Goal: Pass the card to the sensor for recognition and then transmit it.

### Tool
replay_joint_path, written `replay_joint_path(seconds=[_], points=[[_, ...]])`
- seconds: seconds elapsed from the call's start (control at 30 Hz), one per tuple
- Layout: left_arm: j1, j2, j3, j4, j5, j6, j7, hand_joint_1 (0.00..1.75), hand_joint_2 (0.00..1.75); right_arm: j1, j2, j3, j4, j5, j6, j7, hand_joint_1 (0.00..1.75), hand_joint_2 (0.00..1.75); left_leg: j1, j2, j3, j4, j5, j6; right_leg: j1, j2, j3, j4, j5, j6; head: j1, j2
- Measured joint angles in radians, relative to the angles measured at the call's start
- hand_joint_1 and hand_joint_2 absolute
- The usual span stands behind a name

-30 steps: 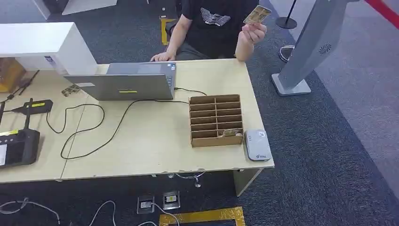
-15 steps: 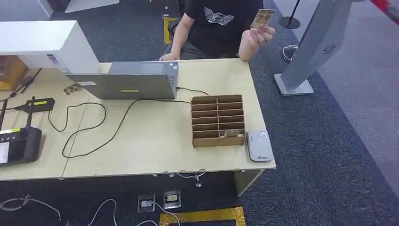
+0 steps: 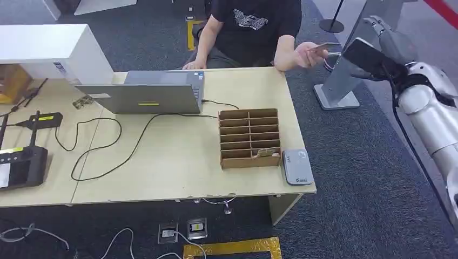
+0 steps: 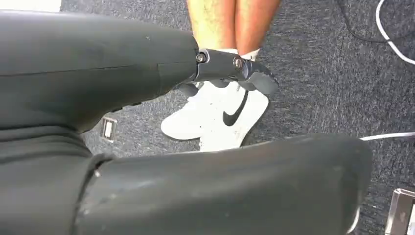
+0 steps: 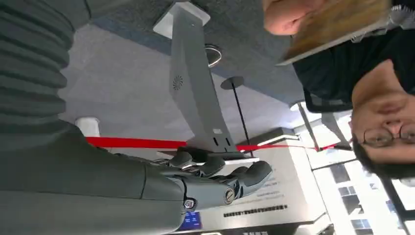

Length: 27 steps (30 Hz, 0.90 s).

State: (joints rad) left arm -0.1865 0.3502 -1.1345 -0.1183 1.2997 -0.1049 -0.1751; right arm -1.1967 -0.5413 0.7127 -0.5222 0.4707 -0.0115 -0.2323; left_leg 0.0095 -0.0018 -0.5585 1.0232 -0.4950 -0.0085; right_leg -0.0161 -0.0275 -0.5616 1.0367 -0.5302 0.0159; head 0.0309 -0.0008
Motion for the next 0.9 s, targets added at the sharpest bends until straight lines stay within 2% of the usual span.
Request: replay_joint_path(seconds=[0.27,0.3,0.9], points=[[0.0,0.0,-0.013,-0.003,0.0,0.0,0.004,0.0,0.0,0.022,-0.001,0.104,0.001,-0.016,-0.034,-0.013,0.0,1.75,0.0,0.0,-0.001,0.0,0.0,0.0,0.0,0.0,-0.001,0.0,0.0,0.0,0.0,0.0],[0.0,0.0,-0.014,-0.005,0.001,0.0,0.005,0.0,0.0,0.023,-0.001,0.113,0.001,-0.016,-0.035,-0.013,1.75,1.75,0.0,0.0,-0.001,0.0,0.0,0.0,0.0,0.0,-0.001,0.0,0.0,0.0,0.0,0.0],[0.001,0.0,-0.014,-0.007,0.002,0.0,0.006,0.0,0.0,0.034,-0.005,0.2,0.002,-0.061,-0.009,0.005,1.75,1.75,0.0,0.0,-0.001,0.0,0.0,0.0,0.0,0.0,-0.001,0.0,0.0,0.0,0.0,0.0]])
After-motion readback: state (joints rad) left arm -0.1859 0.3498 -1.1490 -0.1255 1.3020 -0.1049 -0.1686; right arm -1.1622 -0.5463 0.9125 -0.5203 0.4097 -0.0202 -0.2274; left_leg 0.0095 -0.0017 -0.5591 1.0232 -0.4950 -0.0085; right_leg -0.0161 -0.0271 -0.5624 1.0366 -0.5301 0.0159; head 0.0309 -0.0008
